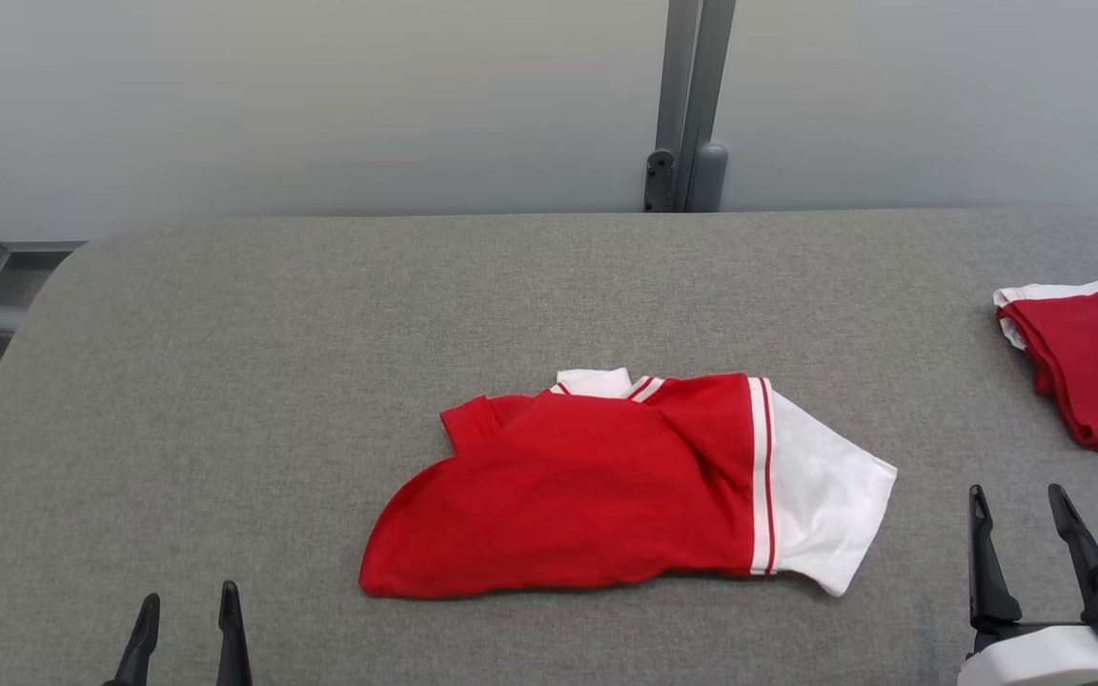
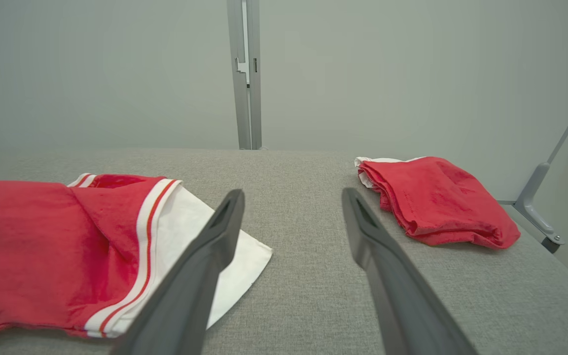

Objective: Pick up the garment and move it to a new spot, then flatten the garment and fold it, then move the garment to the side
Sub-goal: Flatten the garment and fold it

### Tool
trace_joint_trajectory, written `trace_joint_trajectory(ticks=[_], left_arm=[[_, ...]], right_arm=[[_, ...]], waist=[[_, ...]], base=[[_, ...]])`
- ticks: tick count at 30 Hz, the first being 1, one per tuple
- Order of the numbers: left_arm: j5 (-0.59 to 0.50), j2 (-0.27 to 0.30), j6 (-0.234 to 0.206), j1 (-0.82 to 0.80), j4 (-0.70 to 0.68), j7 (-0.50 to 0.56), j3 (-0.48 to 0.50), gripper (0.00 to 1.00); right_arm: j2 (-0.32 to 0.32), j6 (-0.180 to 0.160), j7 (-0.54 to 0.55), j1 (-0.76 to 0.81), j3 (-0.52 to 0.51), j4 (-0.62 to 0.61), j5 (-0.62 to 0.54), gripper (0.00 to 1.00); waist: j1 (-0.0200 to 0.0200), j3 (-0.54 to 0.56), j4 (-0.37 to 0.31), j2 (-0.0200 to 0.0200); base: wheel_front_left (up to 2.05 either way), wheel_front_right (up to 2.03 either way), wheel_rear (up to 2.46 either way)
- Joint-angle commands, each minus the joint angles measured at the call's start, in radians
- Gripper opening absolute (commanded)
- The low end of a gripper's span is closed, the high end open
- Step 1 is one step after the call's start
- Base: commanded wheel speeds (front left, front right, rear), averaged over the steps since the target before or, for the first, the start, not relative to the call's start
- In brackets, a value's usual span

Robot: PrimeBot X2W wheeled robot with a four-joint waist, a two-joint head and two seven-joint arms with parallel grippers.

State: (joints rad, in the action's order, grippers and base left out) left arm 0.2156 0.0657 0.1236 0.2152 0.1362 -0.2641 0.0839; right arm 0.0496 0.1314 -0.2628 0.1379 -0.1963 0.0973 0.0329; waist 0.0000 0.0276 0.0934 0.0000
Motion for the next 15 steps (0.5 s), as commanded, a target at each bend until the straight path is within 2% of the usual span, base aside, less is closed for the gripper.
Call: trace_joint_trajectory(ticks=[1,15], left_arm=[[-0.006,-0.004,0.004,-0.003,0.0,0.0,0.004,1.0],[0.016,0.005,0.008,-0.024,-0.015,0.0,-0.067,1.0]], right_arm=[[0.002,-0.001,-0.003,-0.003,0.003,0.0,-0.001,1.0],[0.002,-0.001,-0.003,-0.012,0.038,-0.004,-0.009,1.0]], waist=[[0.0,-0.002,0.0,0.0],[0.0,0.0,-0.009,0.0]], base=[[0.0,0.0,0.0],[0.0,0.0,0.0]])
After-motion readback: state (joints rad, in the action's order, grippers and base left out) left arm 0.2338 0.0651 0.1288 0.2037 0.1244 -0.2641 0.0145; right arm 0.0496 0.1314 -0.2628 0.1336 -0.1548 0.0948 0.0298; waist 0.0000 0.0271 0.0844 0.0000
